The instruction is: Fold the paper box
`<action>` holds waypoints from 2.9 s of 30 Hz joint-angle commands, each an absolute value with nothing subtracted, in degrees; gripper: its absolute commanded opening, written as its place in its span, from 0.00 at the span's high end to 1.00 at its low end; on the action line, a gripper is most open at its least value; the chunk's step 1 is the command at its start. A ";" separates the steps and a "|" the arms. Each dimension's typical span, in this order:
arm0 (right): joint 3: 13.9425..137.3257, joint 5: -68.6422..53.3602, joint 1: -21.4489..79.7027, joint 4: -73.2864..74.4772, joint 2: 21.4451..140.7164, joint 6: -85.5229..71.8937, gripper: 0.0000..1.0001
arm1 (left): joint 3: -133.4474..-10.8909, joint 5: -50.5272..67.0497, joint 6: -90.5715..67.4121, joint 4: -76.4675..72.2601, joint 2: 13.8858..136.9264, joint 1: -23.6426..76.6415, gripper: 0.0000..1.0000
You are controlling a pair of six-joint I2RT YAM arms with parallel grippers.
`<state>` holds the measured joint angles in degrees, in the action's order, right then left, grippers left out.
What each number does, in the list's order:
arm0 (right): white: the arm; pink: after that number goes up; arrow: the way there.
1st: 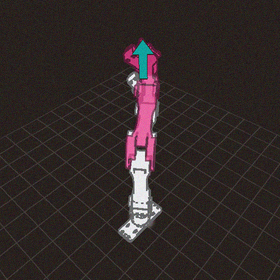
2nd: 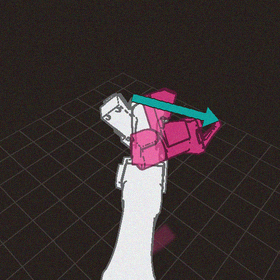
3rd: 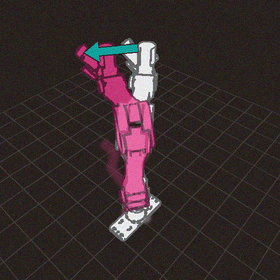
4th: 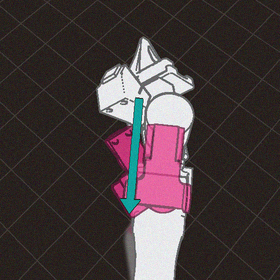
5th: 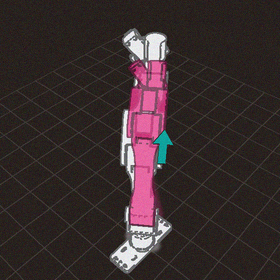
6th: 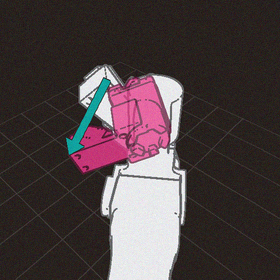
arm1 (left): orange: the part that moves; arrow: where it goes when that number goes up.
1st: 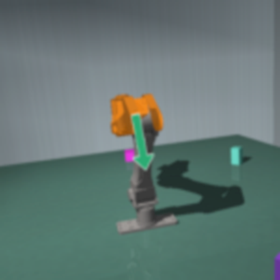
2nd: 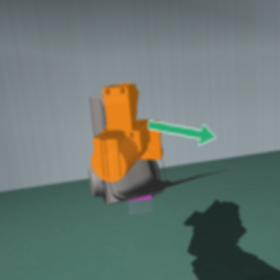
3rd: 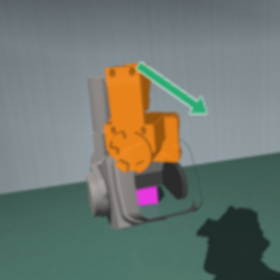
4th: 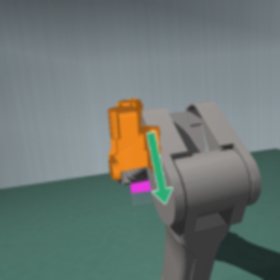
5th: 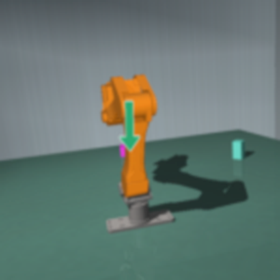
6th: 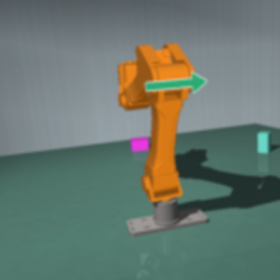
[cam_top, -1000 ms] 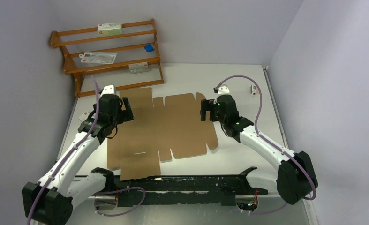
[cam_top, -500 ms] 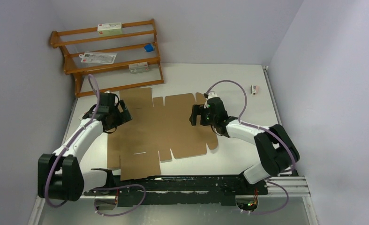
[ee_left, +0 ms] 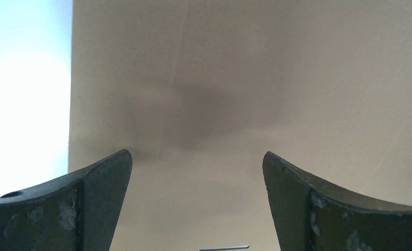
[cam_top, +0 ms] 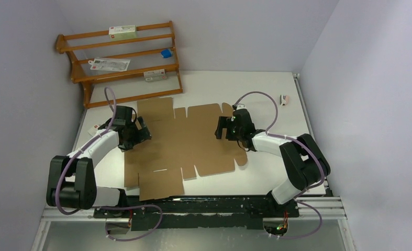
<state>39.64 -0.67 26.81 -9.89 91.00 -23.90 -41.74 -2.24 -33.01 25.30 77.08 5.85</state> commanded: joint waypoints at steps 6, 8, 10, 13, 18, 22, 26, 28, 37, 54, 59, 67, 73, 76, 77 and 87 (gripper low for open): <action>34.59 6.66 24.54 -1.52 84.01 -26.63 0.00 | -40.88 3.46 -35.77 20.46 80.07 10.41 0.00; 33.46 8.67 24.32 -0.38 81.66 -26.89 0.00 | -41.25 3.15 -36.84 19.93 80.93 12.71 0.00; 32.67 9.48 24.11 -0.18 79.87 -27.02 0.00 | -41.47 2.82 -37.51 19.16 81.71 14.18 0.00; 32.06 8.88 24.06 1.89 77.25 -27.11 0.00 | -42.03 2.43 -37.78 19.06 82.72 14.92 0.00; 33.92 6.00 24.07 2.41 72.53 -23.79 0.00 | -42.78 -0.75 -37.88 21.95 78.91 15.47 0.00; 39.19 4.72 23.20 0.42 74.37 -18.49 0.00 | -42.54 -6.14 -38.53 26.26 73.92 15.39 0.00; 46.72 -5.85 19.28 -3.74 82.40 -14.45 0.00 | -40.68 -8.33 -40.23 29.37 70.00 14.66 0.00; 52.08 -11.42 17.93 -3.62 88.56 -12.15 0.00 | -39.67 -8.06 -40.06 30.16 68.78 13.80 0.00; 66.11 -22.63 16.17 -3.16 102.65 -2.23 0.00 | -34.04 -6.35 -42.29 35.71 62.60 6.99 0.00; 86.19 -30.67 13.21 9.59 122.32 8.00 0.06 | -34.47 -0.71 -38.45 30.05 69.24 7.02 0.00; 87.01 -29.81 12.57 12.51 124.27 9.56 0.07 | -35.22 -1.14 -36.62 29.78 71.35 6.98 0.00; 85.29 -31.54 10.73 20.12 122.45 9.27 0.12 | -36.65 0.13 -35.22 27.91 73.85 7.03 0.00; 78.41 -33.88 10.72 20.81 116.54 4.07 0.19 | -40.35 1.70 -33.26 27.35 78.26 7.08 0.00; 74.89 -33.27 10.72 21.25 113.80 1.13 0.23 | -42.74 2.33 -32.79 27.25 80.23 7.18 0.00; 73.32 -32.66 10.72 21.05 112.67 0.25 0.24 | -43.44 2.44 -32.76 26.98 80.73 7.27 0.00; 62.02 -34.28 10.72 17.92 104.67 -3.96 0.30 | -53.21 3.89 -31.78 25.48 89.83 9.67 0.00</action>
<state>64.58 -30.48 10.37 18.68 106.74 -1.61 -48.95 0.75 -32.64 27.94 87.22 8.49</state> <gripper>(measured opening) 0.715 0.997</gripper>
